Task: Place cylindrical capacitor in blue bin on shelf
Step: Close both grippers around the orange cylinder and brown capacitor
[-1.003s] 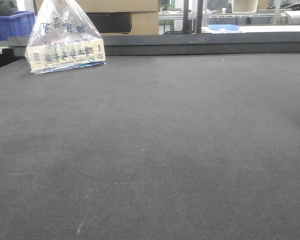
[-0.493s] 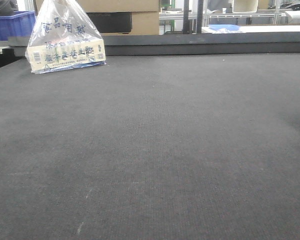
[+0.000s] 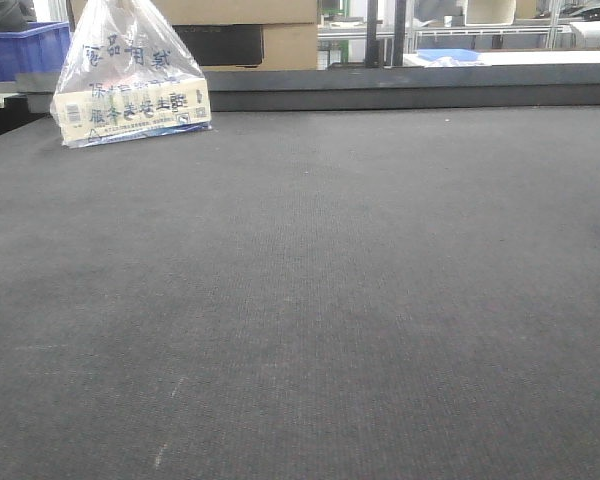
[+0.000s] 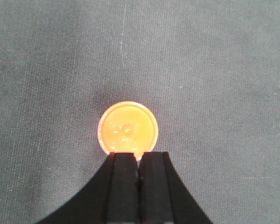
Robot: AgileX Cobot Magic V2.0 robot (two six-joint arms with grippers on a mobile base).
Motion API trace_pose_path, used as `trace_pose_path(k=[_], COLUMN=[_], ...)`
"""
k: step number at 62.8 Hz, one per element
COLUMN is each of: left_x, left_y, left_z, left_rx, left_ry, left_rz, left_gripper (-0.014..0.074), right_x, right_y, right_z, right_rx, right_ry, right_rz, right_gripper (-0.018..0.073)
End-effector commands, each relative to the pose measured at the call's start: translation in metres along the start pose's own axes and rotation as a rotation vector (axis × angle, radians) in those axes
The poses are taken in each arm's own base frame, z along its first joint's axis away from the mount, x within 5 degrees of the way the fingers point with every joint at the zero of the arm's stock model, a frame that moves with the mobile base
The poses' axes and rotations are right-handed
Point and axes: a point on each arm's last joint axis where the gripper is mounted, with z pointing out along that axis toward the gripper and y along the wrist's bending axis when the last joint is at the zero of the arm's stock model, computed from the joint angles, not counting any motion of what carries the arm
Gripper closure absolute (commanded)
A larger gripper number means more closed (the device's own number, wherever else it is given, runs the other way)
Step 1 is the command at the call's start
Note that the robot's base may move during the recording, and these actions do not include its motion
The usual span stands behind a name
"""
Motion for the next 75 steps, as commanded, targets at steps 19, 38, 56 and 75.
trace_pose_path(k=[19, 38, 56, 75], left_x=[-0.002, -0.002, -0.003, -0.012], left_y=[-0.002, -0.002, -0.001, -0.001], left_z=[-0.003, -0.003, -0.002, 0.017], left_rx=[0.012, 0.012, 0.004, 0.0], left_ry=[-0.015, -0.015, -0.02, -0.014], left_rz=[-0.006, -0.006, -0.002, 0.0], left_gripper=[0.0707, 0.0707, 0.0563, 0.0053], right_x=[-0.006, -0.006, -0.007, -0.007], right_y=[-0.001, -0.002, -0.002, -0.002], right_z=[0.013, 0.013, 0.014, 0.014], right_rx=[-0.004, -0.001, -0.001, -0.001], right_ry=[0.027, 0.03, 0.017, 0.015], right_rz=[0.002, -0.001, -0.001, -0.001], right_gripper=[0.0068, 0.0527, 0.0721, 0.0721])
